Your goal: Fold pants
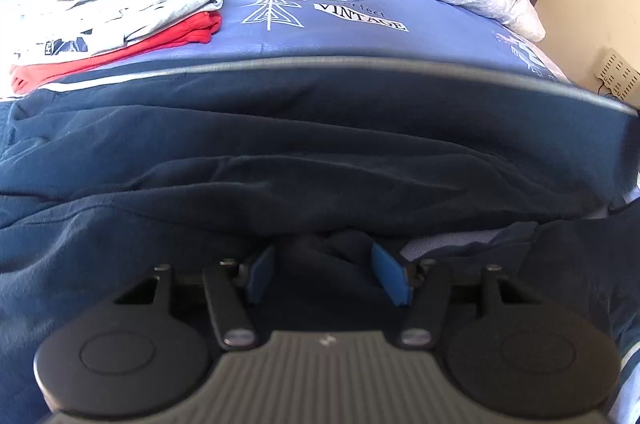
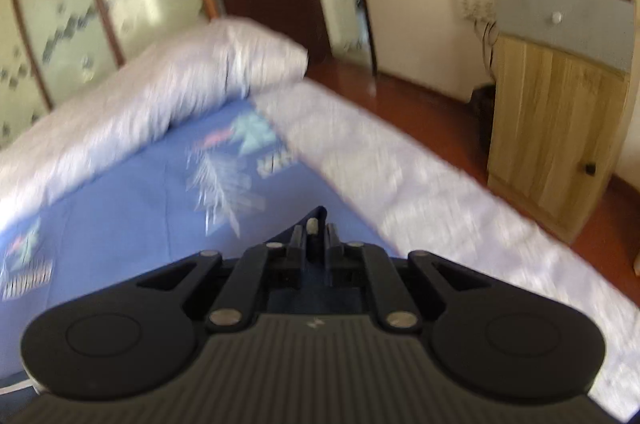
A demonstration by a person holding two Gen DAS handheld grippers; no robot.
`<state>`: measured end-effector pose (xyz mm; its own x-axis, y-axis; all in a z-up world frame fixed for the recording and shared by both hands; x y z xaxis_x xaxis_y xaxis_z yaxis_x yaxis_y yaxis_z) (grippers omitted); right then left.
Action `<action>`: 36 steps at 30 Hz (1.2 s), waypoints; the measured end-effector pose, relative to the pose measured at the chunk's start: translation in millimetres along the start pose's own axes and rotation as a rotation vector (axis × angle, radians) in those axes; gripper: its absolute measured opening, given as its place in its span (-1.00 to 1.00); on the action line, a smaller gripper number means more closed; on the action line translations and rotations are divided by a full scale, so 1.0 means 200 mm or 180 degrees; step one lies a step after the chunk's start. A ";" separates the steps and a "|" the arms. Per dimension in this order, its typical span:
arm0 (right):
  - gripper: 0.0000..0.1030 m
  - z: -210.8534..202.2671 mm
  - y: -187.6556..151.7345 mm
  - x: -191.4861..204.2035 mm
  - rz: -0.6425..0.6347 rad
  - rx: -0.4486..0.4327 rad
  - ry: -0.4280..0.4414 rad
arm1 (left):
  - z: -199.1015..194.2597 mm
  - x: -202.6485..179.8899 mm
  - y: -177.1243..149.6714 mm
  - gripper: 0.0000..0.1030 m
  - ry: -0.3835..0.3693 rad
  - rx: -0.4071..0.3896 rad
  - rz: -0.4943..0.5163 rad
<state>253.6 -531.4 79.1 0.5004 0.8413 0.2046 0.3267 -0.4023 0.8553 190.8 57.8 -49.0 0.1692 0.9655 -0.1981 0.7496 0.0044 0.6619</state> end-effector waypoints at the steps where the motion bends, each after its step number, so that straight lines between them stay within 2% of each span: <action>1: -0.80 0.03 0.02 0.04 -0.0010 -0.0028 -0.0034 | 0.00 0.00 0.00 0.08 0.0012 -0.0007 0.0010; 3: -0.78 0.10 0.01 0.11 -0.0030 -0.0019 -0.0130 | 0.00 -0.01 0.00 0.08 0.0036 -0.0015 0.0027; 5: -0.69 0.18 -0.05 0.16 -0.0094 0.0175 -0.0191 | 0.00 -0.02 0.00 0.08 0.0052 -0.0011 0.0054; 7: -0.41 0.20 -0.13 0.18 -0.0183 0.0418 -0.0287 | -0.02 -0.02 0.00 0.09 0.0042 -0.0002 0.0079; 8: -0.41 0.18 -0.14 0.17 -0.0181 0.0399 -0.0292 | -0.03 -0.02 0.00 0.09 0.0024 0.0006 0.0083; 13: -0.40 -0.10 -0.16 0.01 0.0181 0.0431 0.0068 | -0.21 0.01 -0.02 0.13 -0.0097 -0.0056 0.0038; 17: -0.34 -0.44 -0.29 -0.21 0.0439 0.0627 0.0310 | -0.40 0.08 -0.07 0.16 -0.0099 -0.0134 -0.0104; 21: -0.28 -0.76 -0.56 -0.42 0.0811 0.0839 0.0374 | -0.56 0.20 -0.16 0.16 0.0062 -0.0109 -0.0319; 25: -0.28 -0.90 -0.80 -0.49 0.1184 0.0961 0.0423 | -0.71 0.35 -0.26 0.16 0.0287 -0.0051 -0.0652; 29: -0.28 -0.88 -0.93 -0.49 0.1519 0.0960 0.0449 | -0.87 0.51 -0.38 0.16 0.0609 -0.0052 -0.1001; 32: -0.28 -0.84 -0.92 -0.45 0.1760 0.0889 0.0578 | -0.97 0.64 -0.47 0.16 0.0748 -0.0060 -0.1301; 35: -0.30 -0.77 -0.93 -0.37 0.1696 0.0910 0.0597 | -1.03 0.72 -0.54 0.16 0.0829 -0.0065 -0.1552; 36: -0.50 -0.75 -0.92 -0.35 0.1641 0.0913 0.0557 | -1.04 0.75 -0.56 0.16 0.0851 -0.0062 -0.1637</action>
<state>38.8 -461.4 -21.8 0.5202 0.5497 0.6537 0.2926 -0.8337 0.4682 -0.2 255.9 -2.9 -0.3832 0.8701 -0.3100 0.6803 0.4928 0.5425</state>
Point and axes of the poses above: each gripper's, at about its wrist camera, not at the fingertips, and z roughly the way its jaws point, x to its left, y to its top, the point moved 4 cm from there along z, roughly the way its jaws point, and after that the axes turned 5 degrees about -x, right-handed, at the moved point
